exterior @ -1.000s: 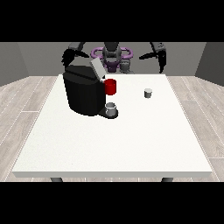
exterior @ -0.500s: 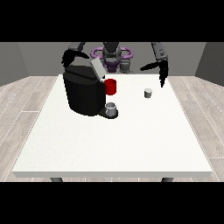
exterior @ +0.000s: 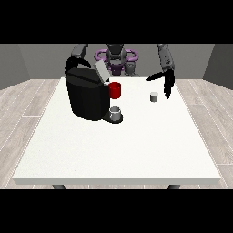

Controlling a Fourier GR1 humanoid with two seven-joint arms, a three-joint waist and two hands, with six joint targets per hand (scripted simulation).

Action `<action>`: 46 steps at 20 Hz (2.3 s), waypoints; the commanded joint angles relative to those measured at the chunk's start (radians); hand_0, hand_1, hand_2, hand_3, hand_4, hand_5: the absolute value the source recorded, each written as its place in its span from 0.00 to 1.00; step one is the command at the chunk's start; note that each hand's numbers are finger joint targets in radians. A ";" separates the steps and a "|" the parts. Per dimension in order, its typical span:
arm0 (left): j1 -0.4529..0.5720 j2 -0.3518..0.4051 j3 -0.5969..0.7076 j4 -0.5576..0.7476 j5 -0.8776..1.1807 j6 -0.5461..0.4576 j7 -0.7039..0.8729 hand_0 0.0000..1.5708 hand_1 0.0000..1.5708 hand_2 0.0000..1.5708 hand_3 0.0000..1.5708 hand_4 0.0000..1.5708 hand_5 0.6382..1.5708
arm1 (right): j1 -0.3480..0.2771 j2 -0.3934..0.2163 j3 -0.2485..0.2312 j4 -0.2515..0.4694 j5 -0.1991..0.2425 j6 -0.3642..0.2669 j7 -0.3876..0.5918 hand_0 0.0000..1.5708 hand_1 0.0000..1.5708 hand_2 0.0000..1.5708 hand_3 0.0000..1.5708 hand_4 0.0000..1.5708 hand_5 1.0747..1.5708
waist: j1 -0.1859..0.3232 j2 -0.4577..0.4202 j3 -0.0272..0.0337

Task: Insert the coffee pod into the coffee machine and close the lid

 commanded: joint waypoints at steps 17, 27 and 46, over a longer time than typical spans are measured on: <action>-0.110 0.049 -0.079 0.289 -0.272 0.122 -0.097 0.34 0.34 0.44 0.28 0.00 1.00 | -0.093 -0.024 -0.006 0.055 0.017 -0.026 0.080 0.00 0.00 0.00 0.00 0.27 1.00 | -0.032 0.030 -0.0005; -0.152 0.032 -0.048 0.370 -0.332 0.273 -0.214 0.53 0.53 0.62 0.47 0.25 1.00 | -0.104 -0.045 -0.015 0.094 0.008 -0.019 0.076 0.00 0.00 0.00 0.00 0.31 1.00 | -0.018 0.053 -0.0005; -0.281 0.039 -0.100 0.350 -0.410 0.170 -0.254 0.89 0.89 0.91 0.87 0.38 1.00 | -0.029 0.000 -0.032 0.183 -0.022 -0.028 -0.015 0.00 0.00 0.00 0.00 0.27 1.00 | -0.010 -0.044 0.0004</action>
